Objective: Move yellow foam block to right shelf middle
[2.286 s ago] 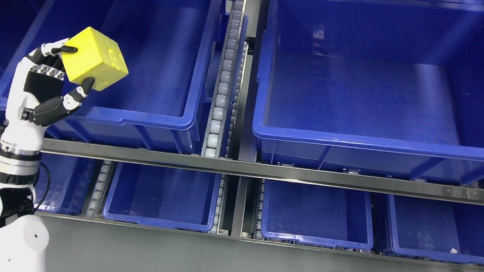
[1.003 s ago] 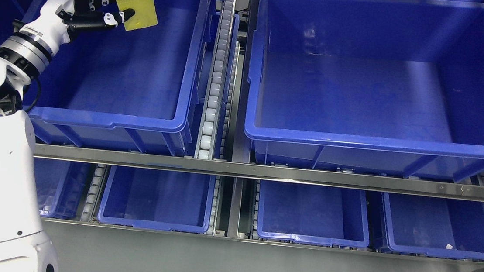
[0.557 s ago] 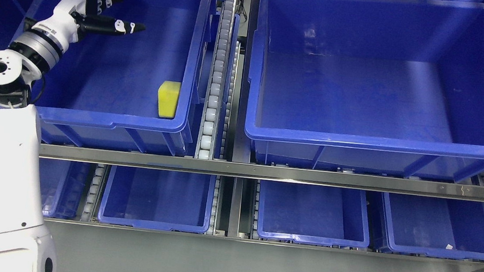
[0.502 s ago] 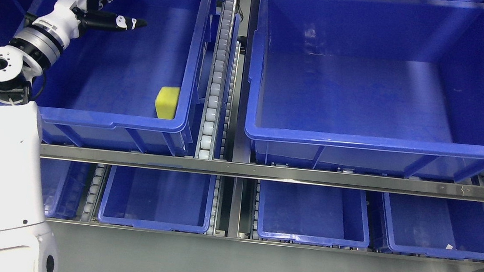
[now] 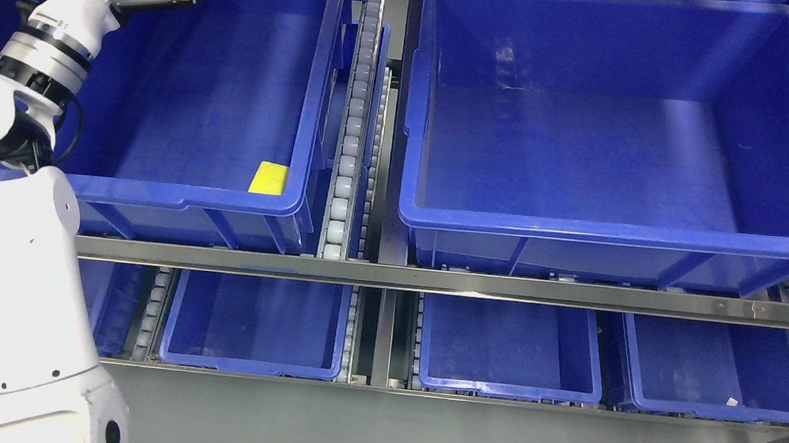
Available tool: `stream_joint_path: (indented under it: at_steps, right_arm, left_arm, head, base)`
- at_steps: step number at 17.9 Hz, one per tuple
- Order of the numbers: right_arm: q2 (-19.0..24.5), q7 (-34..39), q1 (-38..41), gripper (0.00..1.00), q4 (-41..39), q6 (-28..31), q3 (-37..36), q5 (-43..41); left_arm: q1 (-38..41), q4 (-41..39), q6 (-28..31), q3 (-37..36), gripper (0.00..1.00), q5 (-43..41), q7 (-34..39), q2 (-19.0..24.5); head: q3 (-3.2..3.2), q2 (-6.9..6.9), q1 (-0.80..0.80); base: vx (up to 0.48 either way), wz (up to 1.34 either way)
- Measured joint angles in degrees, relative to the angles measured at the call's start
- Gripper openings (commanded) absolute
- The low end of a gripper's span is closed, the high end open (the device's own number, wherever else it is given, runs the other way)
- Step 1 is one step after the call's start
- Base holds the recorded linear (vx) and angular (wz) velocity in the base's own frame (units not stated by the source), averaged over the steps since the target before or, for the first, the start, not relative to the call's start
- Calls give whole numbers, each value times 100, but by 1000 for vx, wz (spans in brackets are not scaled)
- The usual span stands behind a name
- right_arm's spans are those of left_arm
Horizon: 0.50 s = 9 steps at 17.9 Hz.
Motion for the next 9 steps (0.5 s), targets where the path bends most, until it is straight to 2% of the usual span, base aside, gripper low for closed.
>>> stream_joint_path:
  at_steps: [3,7,9]
  right_arm:
    - [0,0,0,100,0,10,0,0]
    - [0,0,0,100,0,32,0,1]
    - [0,0,0,100,0,33,0,0]
  left_arm:
    - [284,-152,-463,9,100,317,1140,-88]
    - [614,-306,-572,-328,100,491,3254,-175]
    - [727,-356,-547,-522,98,521,3841,-204]
  head:
    - [0,0,0]
    - [0,0,0]
    - [0,0,0]
  base:
    - [0,0]
    - [0,0]
    - [0,0]
